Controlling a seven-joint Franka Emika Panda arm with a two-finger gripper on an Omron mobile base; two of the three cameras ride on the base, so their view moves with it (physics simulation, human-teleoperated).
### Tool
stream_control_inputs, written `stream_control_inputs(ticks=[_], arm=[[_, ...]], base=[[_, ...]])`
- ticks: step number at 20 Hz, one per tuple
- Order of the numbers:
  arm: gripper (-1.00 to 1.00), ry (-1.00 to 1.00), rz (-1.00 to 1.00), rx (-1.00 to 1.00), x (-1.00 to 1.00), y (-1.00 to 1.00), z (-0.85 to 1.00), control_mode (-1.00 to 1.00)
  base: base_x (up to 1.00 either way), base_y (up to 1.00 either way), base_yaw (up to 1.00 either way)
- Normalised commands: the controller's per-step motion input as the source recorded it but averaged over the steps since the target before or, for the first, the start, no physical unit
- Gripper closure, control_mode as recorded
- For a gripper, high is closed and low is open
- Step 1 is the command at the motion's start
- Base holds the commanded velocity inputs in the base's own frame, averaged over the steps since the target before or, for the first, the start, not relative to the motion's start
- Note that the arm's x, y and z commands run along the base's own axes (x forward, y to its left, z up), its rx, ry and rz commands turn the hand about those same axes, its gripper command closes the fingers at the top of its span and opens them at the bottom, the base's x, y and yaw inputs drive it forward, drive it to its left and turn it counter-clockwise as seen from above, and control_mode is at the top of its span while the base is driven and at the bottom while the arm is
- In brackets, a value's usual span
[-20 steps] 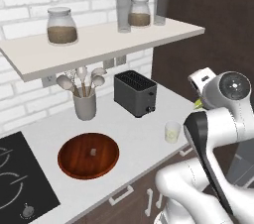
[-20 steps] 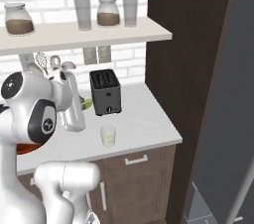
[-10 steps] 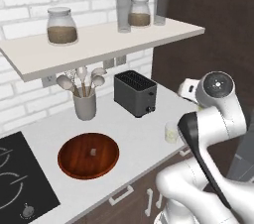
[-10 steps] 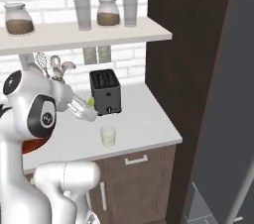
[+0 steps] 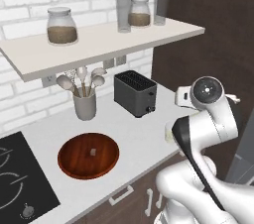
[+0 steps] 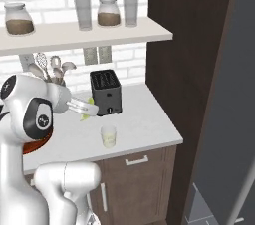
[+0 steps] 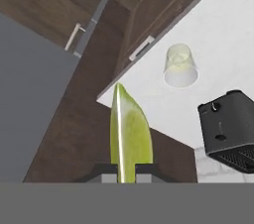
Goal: Grab a lemon wedge from the fridge and one ice cube from the ice bowl, and put them in the glass of lemonade.
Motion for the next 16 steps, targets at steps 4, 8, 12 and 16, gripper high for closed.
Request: stream_control_inputs(ticks=[4, 8, 12, 16], arm=[[1.00, -0.18, -0.09, 0.09, 0.50, 0.02, -0.15, -1.00], [1.00, -0.01, -0.23, 0.12, 0.34, 0.00, -0.17, -1.00], [1.00, 0.10, -0.17, 0.04, 0.27, 0.00, -0.30, -1.00], [1.00, 0.14, -0.07, 0.00, 0.12, 0.00, -0.41, -1.00]], base=[[0.00, 0.00, 0.00], [0.00, 0.00, 0.00], [0.00, 0.00, 0.00], [0.00, 0.00, 0.00]])
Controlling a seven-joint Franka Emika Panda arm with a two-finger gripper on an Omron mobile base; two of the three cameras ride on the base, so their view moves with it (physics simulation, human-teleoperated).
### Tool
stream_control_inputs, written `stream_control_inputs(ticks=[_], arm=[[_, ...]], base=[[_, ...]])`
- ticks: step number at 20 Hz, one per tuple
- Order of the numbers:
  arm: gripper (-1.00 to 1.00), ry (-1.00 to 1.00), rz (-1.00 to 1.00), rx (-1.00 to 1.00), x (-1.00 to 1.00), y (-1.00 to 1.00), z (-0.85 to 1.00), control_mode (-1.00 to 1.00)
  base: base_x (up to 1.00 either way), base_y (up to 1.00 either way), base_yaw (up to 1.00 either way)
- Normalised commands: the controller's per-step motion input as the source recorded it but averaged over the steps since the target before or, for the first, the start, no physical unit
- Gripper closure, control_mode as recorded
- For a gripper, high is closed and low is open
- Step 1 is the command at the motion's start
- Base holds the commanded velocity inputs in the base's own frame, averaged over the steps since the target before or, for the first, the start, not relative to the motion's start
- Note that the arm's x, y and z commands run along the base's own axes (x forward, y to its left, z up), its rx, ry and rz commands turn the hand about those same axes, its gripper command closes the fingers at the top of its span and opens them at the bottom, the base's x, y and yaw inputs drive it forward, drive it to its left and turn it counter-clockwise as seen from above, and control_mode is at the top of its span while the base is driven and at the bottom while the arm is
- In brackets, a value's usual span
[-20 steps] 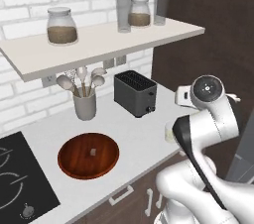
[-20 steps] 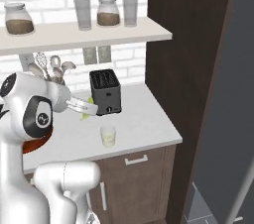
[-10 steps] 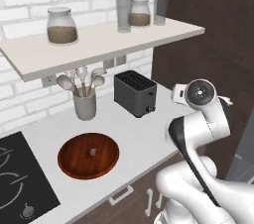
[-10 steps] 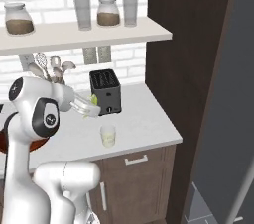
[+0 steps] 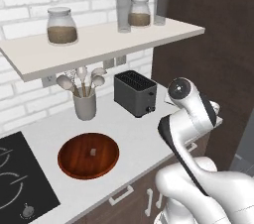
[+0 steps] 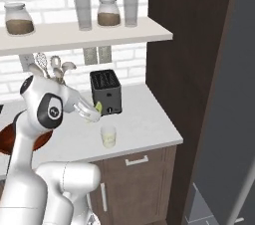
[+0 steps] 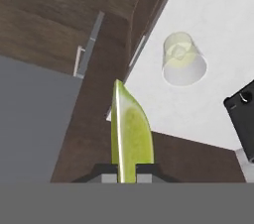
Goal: Grab a lemon wedge from the fridge and one ice cube from the ice bowl, and put them in the glass of lemonade.
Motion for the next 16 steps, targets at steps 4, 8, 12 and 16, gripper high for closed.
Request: stream_control_inputs(ticks=[4, 8, 12, 16], arm=[[1.00, 0.07, -0.02, 0.00, 0.17, 0.00, -0.49, -1.00], [1.00, 0.00, 0.00, 0.02, 0.18, 0.00, -0.32, -1.00], [1.00, 0.00, -0.01, 0.02, 0.29, -0.01, -0.34, -1.00], [1.00, 0.00, 0.00, 0.00, 0.35, -0.05, -0.37, -1.00]], base=[[0.00, 0.00, 0.00], [0.00, 0.00, 0.00], [0.00, 0.00, 0.00], [0.00, 0.00, 0.00]])
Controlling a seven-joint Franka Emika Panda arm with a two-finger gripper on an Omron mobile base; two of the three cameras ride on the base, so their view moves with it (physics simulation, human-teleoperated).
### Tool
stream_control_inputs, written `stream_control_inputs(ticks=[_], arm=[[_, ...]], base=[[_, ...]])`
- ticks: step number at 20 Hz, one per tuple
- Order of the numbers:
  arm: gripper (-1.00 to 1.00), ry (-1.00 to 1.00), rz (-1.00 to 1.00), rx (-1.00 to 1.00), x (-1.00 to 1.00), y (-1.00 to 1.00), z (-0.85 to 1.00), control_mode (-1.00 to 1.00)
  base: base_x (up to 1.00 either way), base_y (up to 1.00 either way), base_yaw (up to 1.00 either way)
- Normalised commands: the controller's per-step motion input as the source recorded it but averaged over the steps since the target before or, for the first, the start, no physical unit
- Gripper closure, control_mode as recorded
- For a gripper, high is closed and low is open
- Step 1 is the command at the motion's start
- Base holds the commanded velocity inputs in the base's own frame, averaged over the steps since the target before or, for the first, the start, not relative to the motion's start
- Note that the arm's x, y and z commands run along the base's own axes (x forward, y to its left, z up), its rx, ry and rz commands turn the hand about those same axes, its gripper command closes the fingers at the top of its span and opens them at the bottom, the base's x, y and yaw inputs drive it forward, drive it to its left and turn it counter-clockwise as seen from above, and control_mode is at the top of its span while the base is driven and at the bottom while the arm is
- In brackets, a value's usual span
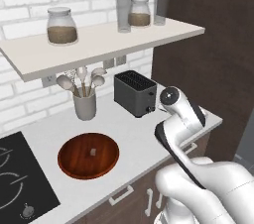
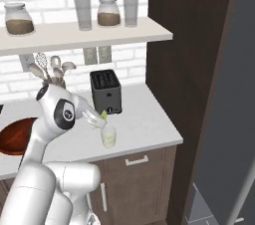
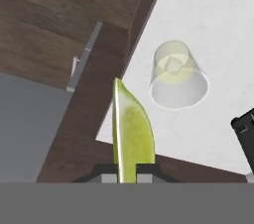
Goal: Grab a lemon wedge from the fridge and one ice cube from the ice bowl, and put them in the glass of lemonade.
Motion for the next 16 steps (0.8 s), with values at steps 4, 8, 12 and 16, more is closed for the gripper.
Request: stream_control_inputs(ticks=[4, 8, 12, 16], arm=[[1.00, 0.00, 0.00, 0.00, 0.24, 0.00, -0.25, -1.00], [1.00, 0.00, -0.01, 0.00, 0.24, 0.00, -0.25, -1.00], [1.00, 0.00, -0.01, 0.00, 0.27, 0.00, -0.18, -1.00], [1.00, 0.00, -0.01, 0.00, 0.28, 0.00, -0.19, -1.00]], base=[[0.00, 0.00, 0.00], [0.00, 0.00, 0.00], [0.00, 0.00, 0.00], [0.00, 0.00, 0.00]])
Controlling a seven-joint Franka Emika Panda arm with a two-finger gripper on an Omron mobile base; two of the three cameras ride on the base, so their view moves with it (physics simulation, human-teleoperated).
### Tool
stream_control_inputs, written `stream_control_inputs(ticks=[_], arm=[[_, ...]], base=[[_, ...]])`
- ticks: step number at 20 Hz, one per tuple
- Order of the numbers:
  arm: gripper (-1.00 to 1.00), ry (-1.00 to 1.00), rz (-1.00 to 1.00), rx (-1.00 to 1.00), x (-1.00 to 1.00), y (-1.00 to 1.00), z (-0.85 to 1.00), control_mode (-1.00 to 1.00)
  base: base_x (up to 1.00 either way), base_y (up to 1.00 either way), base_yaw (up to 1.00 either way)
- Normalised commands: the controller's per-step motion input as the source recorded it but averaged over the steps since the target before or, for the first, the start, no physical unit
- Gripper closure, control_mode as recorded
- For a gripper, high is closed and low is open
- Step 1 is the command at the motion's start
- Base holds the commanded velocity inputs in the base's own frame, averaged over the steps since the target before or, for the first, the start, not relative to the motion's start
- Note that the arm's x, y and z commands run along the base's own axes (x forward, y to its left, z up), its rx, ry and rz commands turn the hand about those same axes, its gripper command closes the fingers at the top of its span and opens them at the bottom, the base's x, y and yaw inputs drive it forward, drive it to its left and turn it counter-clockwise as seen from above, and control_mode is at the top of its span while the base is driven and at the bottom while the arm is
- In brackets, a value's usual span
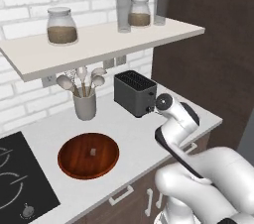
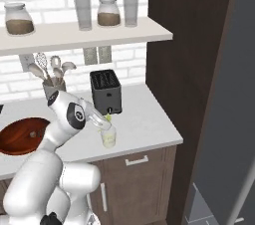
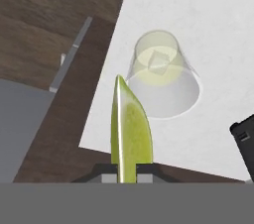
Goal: Grab a lemon wedge from the fridge and one ice cube from the ice bowl, and put them in the glass of lemonade.
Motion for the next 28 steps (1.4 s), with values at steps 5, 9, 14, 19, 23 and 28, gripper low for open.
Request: stream_control_inputs(ticks=[5, 9, 14, 19, 23, 28], arm=[[1.00, 0.00, -0.02, 0.00, 0.21, 0.00, -0.24, -1.00], [1.00, 0.00, -0.02, 0.00, 0.17, 0.00, -0.18, -1.00], [1.00, 0.00, -0.01, 0.00, 0.18, 0.00, -0.10, -1.00], [1.00, 0.00, -0.01, 0.00, 0.06, 0.00, -0.13, -1.00], [1.00, 0.00, -0.01, 0.00, 0.01, 0.00, -0.19, -1.00], [1.00, 0.00, -0.01, 0.00, 0.02, 0.00, -0.16, -1.00]], base=[[0.00, 0.00, 0.00], [0.00, 0.00, 0.00], [0.00, 0.00, 0.00], [0.00, 0.00, 0.00], [0.00, 0.00, 0.00], [0.00, 0.00, 0.00]])
